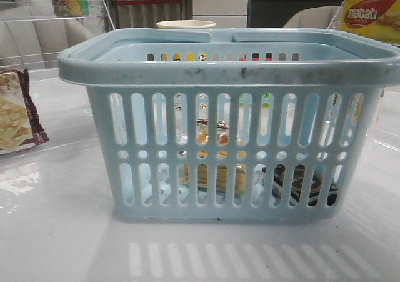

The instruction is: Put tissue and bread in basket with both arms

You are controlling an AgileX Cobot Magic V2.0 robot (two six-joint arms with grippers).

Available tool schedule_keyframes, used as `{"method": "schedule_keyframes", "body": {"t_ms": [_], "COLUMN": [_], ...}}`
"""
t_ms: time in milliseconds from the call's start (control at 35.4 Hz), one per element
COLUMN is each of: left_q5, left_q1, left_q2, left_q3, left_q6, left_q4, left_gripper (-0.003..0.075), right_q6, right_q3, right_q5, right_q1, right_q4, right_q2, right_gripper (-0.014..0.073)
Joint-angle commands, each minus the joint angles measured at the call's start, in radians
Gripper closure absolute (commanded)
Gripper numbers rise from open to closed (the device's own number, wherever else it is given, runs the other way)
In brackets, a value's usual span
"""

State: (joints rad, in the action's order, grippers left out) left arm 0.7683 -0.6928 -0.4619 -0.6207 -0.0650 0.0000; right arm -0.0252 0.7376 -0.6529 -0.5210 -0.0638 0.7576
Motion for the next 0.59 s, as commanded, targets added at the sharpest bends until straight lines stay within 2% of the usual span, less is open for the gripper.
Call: {"method": "schedule_keyframes", "body": {"t_ms": [0, 141, 565], "left_q5": [-0.071, -0.071, -0.071], "left_q1": [-0.005, -0.005, -0.005], "left_q2": [-0.007, -0.007, -0.007], "left_q3": [-0.029, -0.029, -0.029], "left_q6": [0.013, 0.013, 0.013], "left_q4": [0.007, 0.007, 0.007], "left_gripper": [0.0502, 0.0635, 0.0625], "right_q6": [0.01, 0.01, 0.01], "right_q3": [0.027, 0.027, 0.027], "right_q5": [0.067, 0.068, 0.067], "right_q1": [0.001, 0.001, 0.001], "right_q4": [-0.014, -0.014, -0.014], "right_q2": [0.002, 0.002, 0.002], "right_gripper": [0.0549, 0.0522, 0.0524]}}
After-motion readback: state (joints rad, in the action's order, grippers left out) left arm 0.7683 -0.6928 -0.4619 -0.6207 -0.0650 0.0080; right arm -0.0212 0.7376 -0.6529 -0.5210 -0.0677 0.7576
